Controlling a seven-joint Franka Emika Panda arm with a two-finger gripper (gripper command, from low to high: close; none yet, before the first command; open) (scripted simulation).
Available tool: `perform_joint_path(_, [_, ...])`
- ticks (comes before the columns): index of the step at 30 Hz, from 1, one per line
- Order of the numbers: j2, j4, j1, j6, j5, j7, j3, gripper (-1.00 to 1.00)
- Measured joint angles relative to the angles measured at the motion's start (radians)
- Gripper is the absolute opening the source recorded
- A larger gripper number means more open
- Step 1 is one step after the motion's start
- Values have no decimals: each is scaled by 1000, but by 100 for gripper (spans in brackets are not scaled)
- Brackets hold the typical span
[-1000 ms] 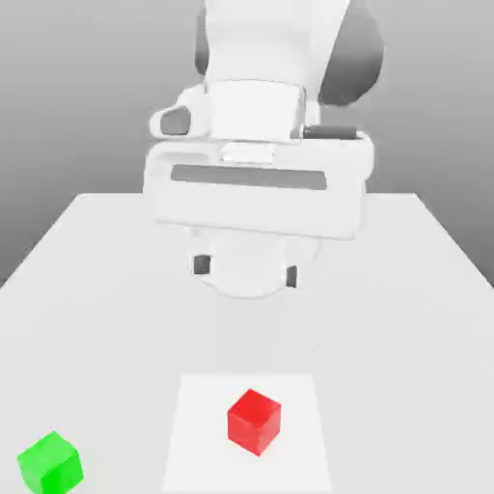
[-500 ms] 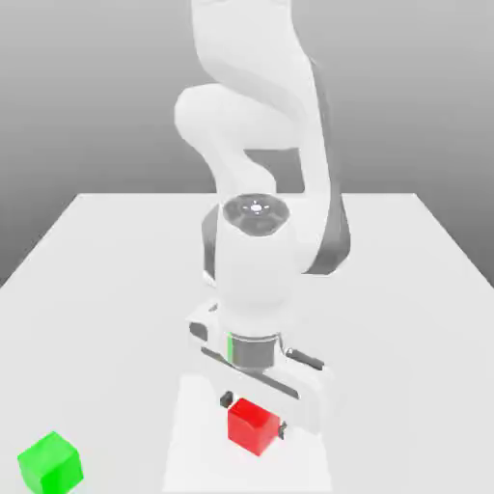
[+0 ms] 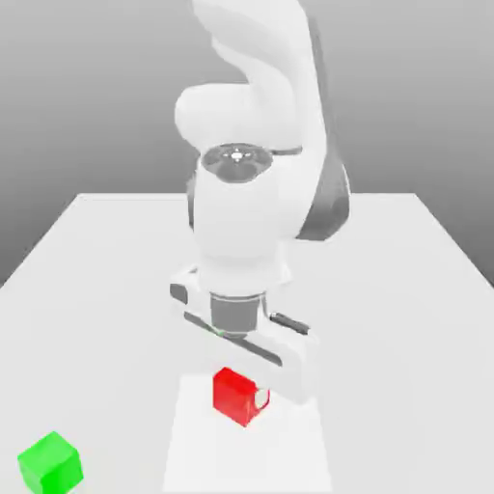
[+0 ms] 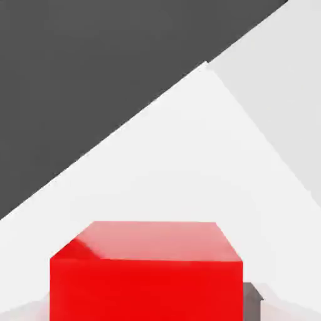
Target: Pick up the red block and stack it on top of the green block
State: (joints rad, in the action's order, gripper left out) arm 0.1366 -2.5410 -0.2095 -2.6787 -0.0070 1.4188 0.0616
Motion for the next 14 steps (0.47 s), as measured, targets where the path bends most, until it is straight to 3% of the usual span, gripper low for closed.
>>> perform_joint_path(6, [87, 212, -145, 126, 36, -46, -121, -100])
perform_joint_path(10, [214, 253, -177, 40, 58, -64, -130, -100])
perform_joint_path(11, [239, 255, -179, 17, 62, -67, -129, 100])
perform_joint_path(14, [239, 255, -179, 17, 62, -67, -129, 100])
